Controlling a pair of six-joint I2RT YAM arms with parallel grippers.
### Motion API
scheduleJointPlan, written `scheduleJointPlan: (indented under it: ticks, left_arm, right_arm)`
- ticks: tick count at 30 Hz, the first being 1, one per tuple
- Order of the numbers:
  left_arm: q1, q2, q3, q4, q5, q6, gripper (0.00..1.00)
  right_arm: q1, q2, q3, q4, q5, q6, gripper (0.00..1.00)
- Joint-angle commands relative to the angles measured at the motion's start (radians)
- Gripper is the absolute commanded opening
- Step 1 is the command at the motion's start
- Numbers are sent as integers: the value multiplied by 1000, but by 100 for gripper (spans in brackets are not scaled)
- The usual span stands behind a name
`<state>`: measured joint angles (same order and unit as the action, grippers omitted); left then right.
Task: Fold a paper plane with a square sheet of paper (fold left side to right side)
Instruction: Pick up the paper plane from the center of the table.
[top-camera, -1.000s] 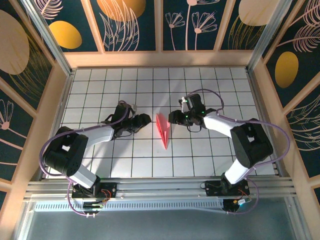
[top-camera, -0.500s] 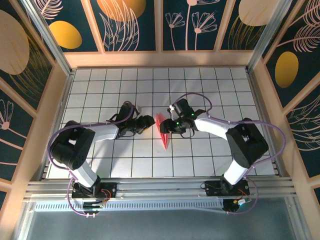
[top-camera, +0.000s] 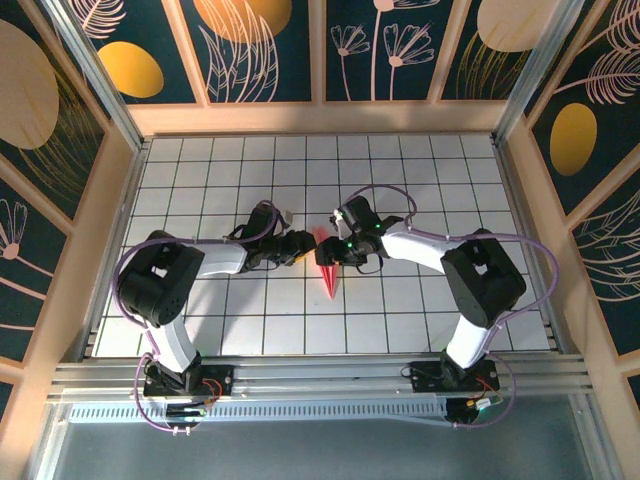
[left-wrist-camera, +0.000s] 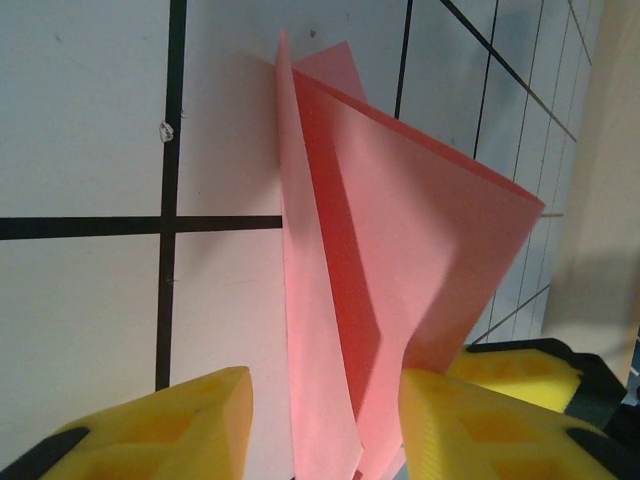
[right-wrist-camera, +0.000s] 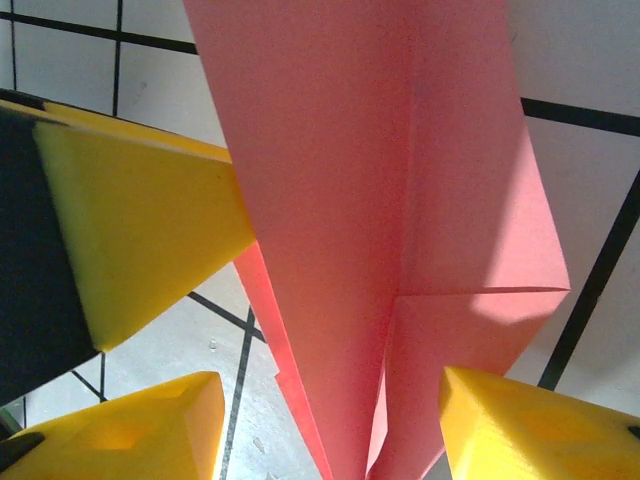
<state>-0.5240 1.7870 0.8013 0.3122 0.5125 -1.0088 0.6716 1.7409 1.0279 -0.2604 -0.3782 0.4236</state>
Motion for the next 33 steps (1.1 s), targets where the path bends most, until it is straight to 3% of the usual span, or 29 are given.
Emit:
scheduleJointPlan:
  ticks: [1, 11, 28, 33]
  left_arm:
    - [-7, 21, 26, 31, 13, -2, 33]
    - [-8, 16, 21, 70, 19, -34, 11]
    - [-18, 13, 2, 107, 28, -62, 3]
    - [-18, 18, 2, 93, 17, -53, 3]
  right_arm:
    - [13, 23, 30, -32, 36, -14, 59]
    - [28, 32, 40, -48, 42, -17, 58]
    - [39, 21, 28, -56, 87, 3, 55]
    - [30, -16, 12, -12, 38, 16, 56]
